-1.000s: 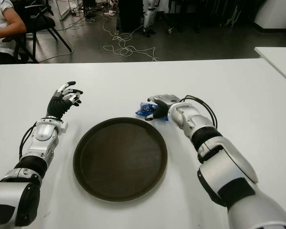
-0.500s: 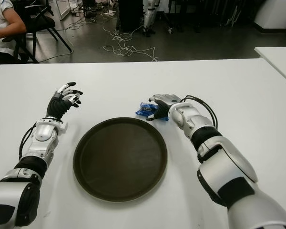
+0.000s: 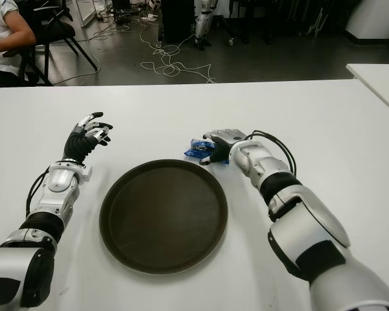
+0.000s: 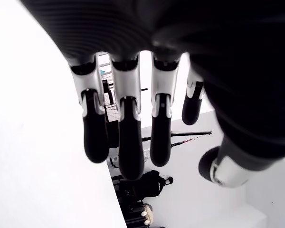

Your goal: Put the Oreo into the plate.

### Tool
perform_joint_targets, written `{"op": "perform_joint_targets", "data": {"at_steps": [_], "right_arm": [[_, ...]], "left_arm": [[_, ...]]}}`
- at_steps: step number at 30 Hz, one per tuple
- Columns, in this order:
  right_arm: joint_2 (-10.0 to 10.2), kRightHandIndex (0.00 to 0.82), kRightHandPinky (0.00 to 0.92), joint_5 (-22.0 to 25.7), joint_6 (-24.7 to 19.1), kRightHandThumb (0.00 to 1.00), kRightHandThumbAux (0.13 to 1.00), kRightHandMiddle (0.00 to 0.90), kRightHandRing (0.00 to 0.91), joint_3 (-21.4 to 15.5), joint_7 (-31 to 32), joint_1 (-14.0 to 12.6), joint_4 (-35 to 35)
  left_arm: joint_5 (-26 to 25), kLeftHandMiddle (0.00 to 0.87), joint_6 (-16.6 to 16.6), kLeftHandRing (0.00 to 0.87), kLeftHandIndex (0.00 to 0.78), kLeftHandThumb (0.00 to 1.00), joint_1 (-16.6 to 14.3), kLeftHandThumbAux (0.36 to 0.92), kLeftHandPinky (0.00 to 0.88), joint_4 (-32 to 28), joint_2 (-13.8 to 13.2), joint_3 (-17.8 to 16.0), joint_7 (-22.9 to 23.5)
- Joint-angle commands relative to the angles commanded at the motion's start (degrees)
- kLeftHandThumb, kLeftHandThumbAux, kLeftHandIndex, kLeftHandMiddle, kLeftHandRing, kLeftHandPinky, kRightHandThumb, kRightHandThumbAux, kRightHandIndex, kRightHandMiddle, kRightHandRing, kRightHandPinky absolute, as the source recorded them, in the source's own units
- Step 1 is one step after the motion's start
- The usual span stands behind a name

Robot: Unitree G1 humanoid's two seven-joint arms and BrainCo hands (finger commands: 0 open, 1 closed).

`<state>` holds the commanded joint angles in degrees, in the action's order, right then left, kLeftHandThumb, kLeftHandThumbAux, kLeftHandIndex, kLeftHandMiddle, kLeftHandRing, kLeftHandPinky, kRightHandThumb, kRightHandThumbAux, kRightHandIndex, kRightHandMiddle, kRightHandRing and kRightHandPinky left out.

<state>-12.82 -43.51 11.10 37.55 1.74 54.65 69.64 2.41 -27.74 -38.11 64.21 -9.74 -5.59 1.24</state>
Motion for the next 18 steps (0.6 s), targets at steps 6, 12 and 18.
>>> {"op": "perform_joint_targets", "data": {"at_steps": [6, 12, 18], "right_arm": [[0.29, 0.001, 0.088, -0.04, -0.72, 0.227, 0.462, 0.058, 0.068, 0.57, 0.55, 0.09, 0.14], [0.6, 0.005, 0.092, 0.2, -0.74, 0.215, 0.459, 0.065, 0.075, 0.65, 0.15, -0.15, 0.61], [0.97, 0.0, 0.072, 0.36, -1.07, 0.215, 0.473, 0.056, 0.063, 0.56, 0.02, -0.3, 0.95]], "left_arm": [[0.12, 0.385, -0.04, 0.513, 0.185, 1.0, -0.02, 0.643, 0.49, 0.03, -0.07, 0.04, -0.04], [0.09, 0.386, -0.37, 0.516, 0.187, 1.0, 0.12, 0.643, 0.491, -0.07, -0.02, 0.02, 0.0], [-0.07, 0.385, -0.61, 0.517, 0.191, 1.0, 0.24, 0.643, 0.495, -0.16, 0.04, -0.07, 0.24]]}}
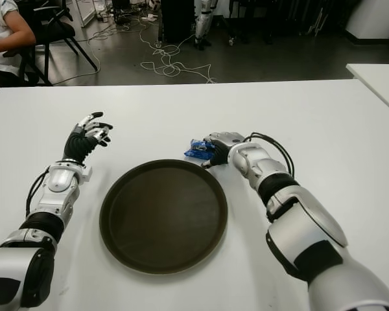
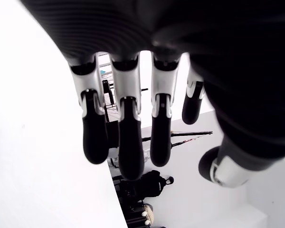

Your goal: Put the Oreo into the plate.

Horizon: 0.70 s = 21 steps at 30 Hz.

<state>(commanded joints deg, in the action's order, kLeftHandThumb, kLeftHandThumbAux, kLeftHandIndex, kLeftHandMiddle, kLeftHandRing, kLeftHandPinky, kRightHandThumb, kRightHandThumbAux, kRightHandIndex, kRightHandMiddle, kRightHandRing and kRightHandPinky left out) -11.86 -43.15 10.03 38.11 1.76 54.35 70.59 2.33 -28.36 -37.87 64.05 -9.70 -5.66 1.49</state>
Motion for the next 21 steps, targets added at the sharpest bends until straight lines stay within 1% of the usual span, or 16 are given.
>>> {"op": "perform_joint_targets", "data": {"at_steps": [1, 4, 7, 11, 13, 14, 15, 17, 18, 21], "right_arm": [[0.05, 0.0, 0.069, 0.03, 0.01, 0.219, 0.475, 0.054, 0.06, -0.01, -0.05, -0.06, 0.11], [0.15, 0.011, 0.105, 0.02, 0.09, 0.234, 0.476, 0.084, 0.09, 0.04, -0.22, -0.18, 0.38], [0.23, 0.015, 0.121, -0.07, 0.12, 0.241, 0.48, 0.095, 0.103, 0.13, -0.27, -0.21, 0.68], [0.41, 0.019, 0.104, -0.13, 0.19, 0.244, 0.485, 0.098, 0.102, 0.19, -0.73, -0.43, 1.2], [0.4, 0.036, 0.116, -0.11, 0.36, 0.252, 0.488, 0.111, 0.113, 0.17, -1.12, -0.57, 1.34], [0.38, 0.06, 0.147, -0.08, 0.46, 0.26, 0.491, 0.135, 0.137, 0.14, -1.26, -0.59, 1.36], [0.38, 0.069, 0.159, -0.06, 0.59, 0.263, 0.492, 0.143, 0.145, 0.13, -1.55, -0.69, 1.45], [0.43, 0.119, 0.19, -0.11, 0.83, 0.275, 0.496, 0.182, 0.184, 0.17, -2.3, -0.97, 1.77], [0.44, 0.129, 0.196, -0.13, 0.93, 0.277, 0.496, 0.19, 0.191, 0.19, -2.57, -1.04, 1.86], [0.51, 0.16, 0.224, -0.17, 1.06, 0.265, 0.487, 0.22, 0.221, 0.25, -3.14, -1.17, 2.16]], "left_arm": [[-0.03, 0.386, -0.03, 0.518, 0.191, 1.0, 0.0, 0.643, 0.497, 0.0, 0.0, -0.02, 0.03], [-0.01, 0.386, -0.13, 0.517, 0.188, 1.0, 0.02, 0.643, 0.495, -0.03, 0.03, -0.01, -0.01], [0.01, 0.385, -0.16, 0.516, 0.183, 1.0, 0.02, 0.643, 0.5, -0.08, 0.05, 0.03, 0.05], [-0.14, 0.385, -0.06, 0.516, 0.18, 1.0, 0.01, 0.643, 0.497, -0.11, 0.09, -0.04, 0.25], [-0.25, 0.385, 0.05, 0.516, 0.183, 1.0, -0.01, 0.643, 0.493, -0.12, 0.12, -0.09, 0.38], [-0.28, 0.385, 0.11, 0.515, 0.184, 1.0, -0.02, 0.643, 0.503, -0.14, 0.14, -0.11, 0.42], [-0.3, 0.385, 0.14, 0.515, 0.185, 1.0, -0.04, 0.643, 0.507, -0.12, 0.14, -0.12, 0.44], [-0.29, 0.385, 0.11, 0.516, 0.184, 1.0, -0.04, 0.643, 0.521, -0.11, 0.13, -0.1, 0.48], [-0.3, 0.385, 0.09, 0.516, 0.184, 1.0, -0.05, 0.643, 0.523, -0.11, 0.13, -0.1, 0.51], [-0.39, 0.384, 0.05, 0.517, 0.187, 1.0, -0.02, 0.643, 0.53, -0.18, 0.16, -0.13, 0.64]]}}
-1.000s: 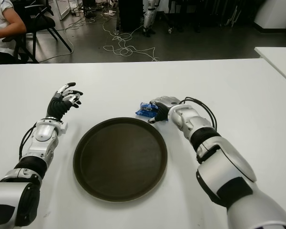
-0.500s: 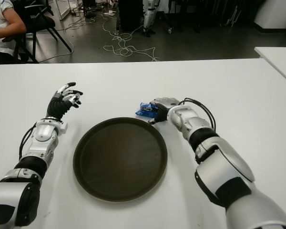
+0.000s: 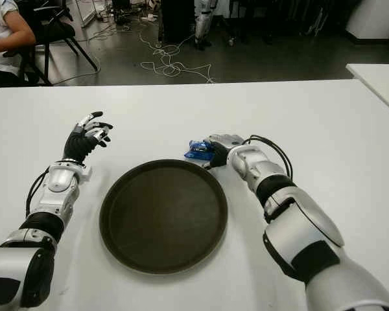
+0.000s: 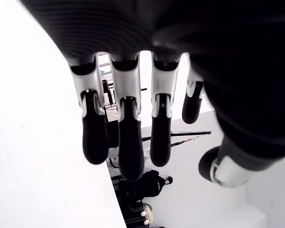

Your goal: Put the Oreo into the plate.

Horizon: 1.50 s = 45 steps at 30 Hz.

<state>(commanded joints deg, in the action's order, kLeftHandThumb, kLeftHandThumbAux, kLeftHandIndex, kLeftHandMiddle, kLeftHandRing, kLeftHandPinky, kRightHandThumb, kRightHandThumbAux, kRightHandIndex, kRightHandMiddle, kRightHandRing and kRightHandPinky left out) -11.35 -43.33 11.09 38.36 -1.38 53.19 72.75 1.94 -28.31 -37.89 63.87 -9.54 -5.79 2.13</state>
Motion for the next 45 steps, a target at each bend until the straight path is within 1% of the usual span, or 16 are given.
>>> {"op": "perform_joint_targets", "data": {"at_steps": [5, 9, 14, 16, 17, 20, 21, 22, 23, 24, 25, 27, 30, 34, 41, 45], "right_arm": [[0.0, 0.199, 0.266, -0.13, 0.35, 0.264, 0.488, 0.264, 0.269, 0.15, -1.41, -0.32, 0.27], [0.02, 0.251, 0.32, -0.23, 0.56, 0.276, 0.517, 0.324, 0.332, 0.33, -1.96, -0.47, 0.54], [0.05, 0.291, 0.354, -0.11, 0.62, 0.274, 0.553, 0.366, 0.372, 0.34, -1.59, -0.49, 0.78], [0.07, 0.336, 0.39, -0.11, 0.52, 0.28, 0.581, 0.397, 0.405, 0.38, -1.27, -0.44, 0.81], [0.08, 0.345, 0.399, -0.12, 0.45, 0.282, 0.588, 0.404, 0.413, 0.4, -1.15, -0.41, 0.82], [0.09, 0.421, 0.468, -0.14, 0.36, 0.314, 0.644, 0.472, 0.475, 0.44, -1.01, -0.38, 0.84], [0.06, 0.428, 0.476, -0.09, 0.44, 0.318, 0.65, 0.481, 0.483, 0.4, -0.92, -0.38, 0.86], [0.04, 0.427, 0.497, -0.04, 0.49, 0.449, 0.676, 0.507, 0.507, 0.36, -0.85, -0.38, 0.87], [0.03, 0.427, 0.505, -0.01, 0.53, 0.496, 0.685, 0.517, 0.516, 0.34, -0.82, -0.39, 0.88], [0.02, 0.427, 0.517, 0.0, 0.56, 0.563, 0.698, 0.53, 0.529, 0.32, -0.8, -0.39, 0.89], [0.01, 0.426, 0.524, 0.1, 0.67, 0.606, 0.707, 0.539, 0.537, 0.24, -0.68, -0.38, 0.9], [-0.04, 0.427, 0.541, 0.33, 0.89, 0.645, 0.714, 0.567, 0.558, 0.03, -0.43, -0.36, 0.88], [-0.08, 0.428, 0.568, 0.61, 1.11, 0.673, 0.721, 0.607, 0.588, -0.27, -0.17, -0.38, 0.84], [-0.03, 0.428, 0.599, 1.39, 1.26, 0.684, 0.726, 0.647, 0.624, -1.1, 0.17, -0.48, 0.78], [0.05, 0.427, 0.623, 1.74, 0.76, 0.686, 0.731, 0.667, 0.646, -1.95, 0.75, -0.43, 0.85], [0.0, 0.427, 0.629, 1.87, 0.64, 0.684, 0.733, 0.668, 0.651, -2.59, 0.52, -0.54, 0.73]], "left_arm": [[-0.21, 0.384, -0.08, 0.517, 0.19, 1.0, 0.23, 0.644, 0.531, -0.4, 0.08, -0.07, 0.26], [0.09, 0.384, 0.05, 0.516, 0.19, 1.0, 0.3, 0.643, 0.511, -0.59, 0.02, 0.08, -0.13], [0.1, 0.384, 0.16, 0.515, 0.186, 1.0, 0.37, 0.643, 0.505, -0.73, 0.05, 0.05, -0.29], [-0.07, 0.384, 0.13, 0.516, 0.184, 1.0, 0.41, 0.643, 0.504, -0.8, 0.11, -0.07, -0.21], [-0.16, 0.384, 0.14, 0.516, 0.183, 1.0, 0.43, 0.643, 0.504, -0.83, 0.14, -0.14, -0.21], [-0.21, 0.384, 0.24, 0.516, 0.179, 1.0, 0.44, 0.643, 0.493, -0.87, 0.19, -0.21, -0.33], [-0.13, 0.384, 0.32, 0.515, 0.178, 1.0, 0.45, 0.643, 0.489, -0.89, 0.17, -0.17, -0.43], [-0.07, 0.384, 0.39, 0.514, 0.178, 1.0, 0.45, 0.643, 0.484, -0.91, 0.15, -0.14, -0.51], [-0.03, 0.384, 0.42, 0.514, 0.178, 1.0, 0.45, 0.643, 0.483, -0.92, 0.14, -0.11, -0.55], [-0.01, 0.384, 0.44, 0.513, 0.178, 1.0, 0.45, 0.643, 0.48, -0.92, 0.14, -0.1, -0.57], [0.01, 0.384, 0.43, 0.513, 0.179, 1.0, 0.47, 0.643, 0.478, -0.93, 0.12, -0.08, -0.58], [-0.01, 0.384, 0.35, 0.512, 0.184, 1.0, 0.5, 0.643, 0.485, -0.95, 0.1, -0.08, -0.54], [-0.1, 0.385, 0.2, 0.514, 0.19, 1.0, 0.52, 0.643, 0.496, -0.94, 0.1, -0.13, -0.42], [-0.25, 0.385, -0.09, 0.517, 0.193, 1.0, 0.51, 0.643, 0.506, -0.87, 0.08, -0.22, -0.17], [-0.19, 0.384, -0.38, 0.519, 0.189, 1.0, 0.52, 0.643, 0.519, -0.78, 0.04, -0.19, -0.12], [-0.15, 0.385, -0.4, 0.518, 0.186, 1.0, 0.57, 0.643, 0.506, -0.79, 0.01, -0.21, -0.29]]}}
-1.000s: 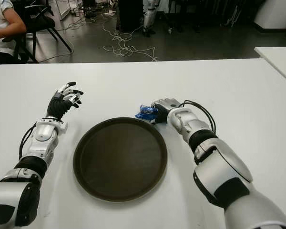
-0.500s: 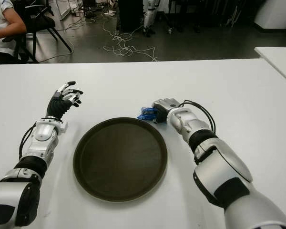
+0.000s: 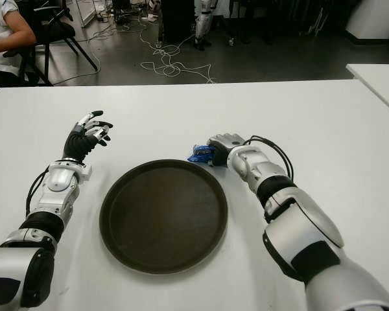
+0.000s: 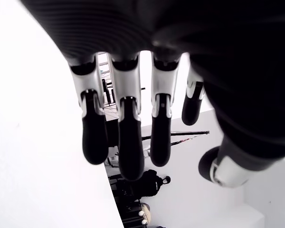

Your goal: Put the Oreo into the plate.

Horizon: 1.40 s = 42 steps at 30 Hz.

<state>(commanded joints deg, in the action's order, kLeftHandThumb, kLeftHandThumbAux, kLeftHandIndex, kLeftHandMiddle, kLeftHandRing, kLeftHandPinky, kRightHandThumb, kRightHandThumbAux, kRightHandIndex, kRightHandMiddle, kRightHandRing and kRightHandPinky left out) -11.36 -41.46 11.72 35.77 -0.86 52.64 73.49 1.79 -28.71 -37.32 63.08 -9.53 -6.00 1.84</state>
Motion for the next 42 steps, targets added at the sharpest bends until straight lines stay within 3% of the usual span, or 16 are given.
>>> {"op": "perform_joint_targets", "data": {"at_steps": [8, 16, 24, 27, 30, 33, 39, 42], "right_arm": [[-0.48, 0.427, 0.658, 0.13, 0.4, 0.685, 0.734, 0.674, 0.667, -1.06, -0.09, -0.02, -0.32], [-1.33, 0.427, 0.662, 0.1, 0.01, 0.683, 0.735, 0.679, 0.676, -1.76, -0.23, 0.87, -1.16], [-4.25, 0.425, 0.659, 0.26, 1.17, 0.683, 0.735, 0.672, 0.671, -3.07, -1.62, 2.1, -3.24], [-6.92, 0.424, 0.651, 0.93, 1.93, 0.682, 0.735, 0.661, 0.662, -4.61, -1.06, 2.54, -7.11], [-8.84, 0.424, 0.651, 1.32, 1.57, 0.682, 0.735, 0.659, 0.663, -5.87, -0.08, 1.14, -13.02], [-12.28, 0.426, 0.669, 1.71, 1.27, 0.682, 0.735, 0.672, 0.678, -8.77, -2.19, -2.64, -24.13], [-15.66, 0.428, 0.682, 2.04, -0.25, 0.683, 0.734, 0.687, 0.691, -12.87, -3.14, -6.95, -35.29], [-16.2, 0.429, 0.682, 1.48, -2.76, 0.685, 0.734, 0.695, 0.695, -14.63, -3.66, -9.33, -41.38]], "left_arm": [[-0.21, 0.385, -0.01, 0.522, 0.189, 1.0, -0.03, 0.642, 0.531, 0.09, 0.06, -0.2, -0.05], [-0.29, 0.387, 0.39, 0.519, 0.19, 1.0, -0.12, 0.642, 0.486, 0.16, 0.0, -0.15, -0.25], [-0.61, 0.386, 0.29, 0.522, 0.192, 1.0, -0.17, 0.642, 0.508, 0.35, -0.16, -0.19, 0.33], [-0.61, 0.384, -0.02, 0.52, 0.194, 1.0, -0.11, 0.643, 0.512, 0.37, -0.18, -0.17, 0.46], [-0.6, 0.384, -0.16, 0.52, 0.195, 1.0, -0.07, 0.643, 0.513, 0.38, -0.19, -0.16, 0.53], [-0.63, 0.387, -0.36, 0.519, 0.196, 1.0, -0.05, 0.642, 0.51, 0.62, -0.24, -0.25, 0.55], [-0.99, 0.387, -0.39, 0.514, 0.192, 1.0, -0.09, 0.642, 0.476, 0.79, -0.3, -0.53, 0.93], [-1.1, 0.387, -0.24, 0.515, 0.194, 1.0, -0.15, 0.641, 0.483, 0.8, -0.35, -0.64, 1.15]]}}
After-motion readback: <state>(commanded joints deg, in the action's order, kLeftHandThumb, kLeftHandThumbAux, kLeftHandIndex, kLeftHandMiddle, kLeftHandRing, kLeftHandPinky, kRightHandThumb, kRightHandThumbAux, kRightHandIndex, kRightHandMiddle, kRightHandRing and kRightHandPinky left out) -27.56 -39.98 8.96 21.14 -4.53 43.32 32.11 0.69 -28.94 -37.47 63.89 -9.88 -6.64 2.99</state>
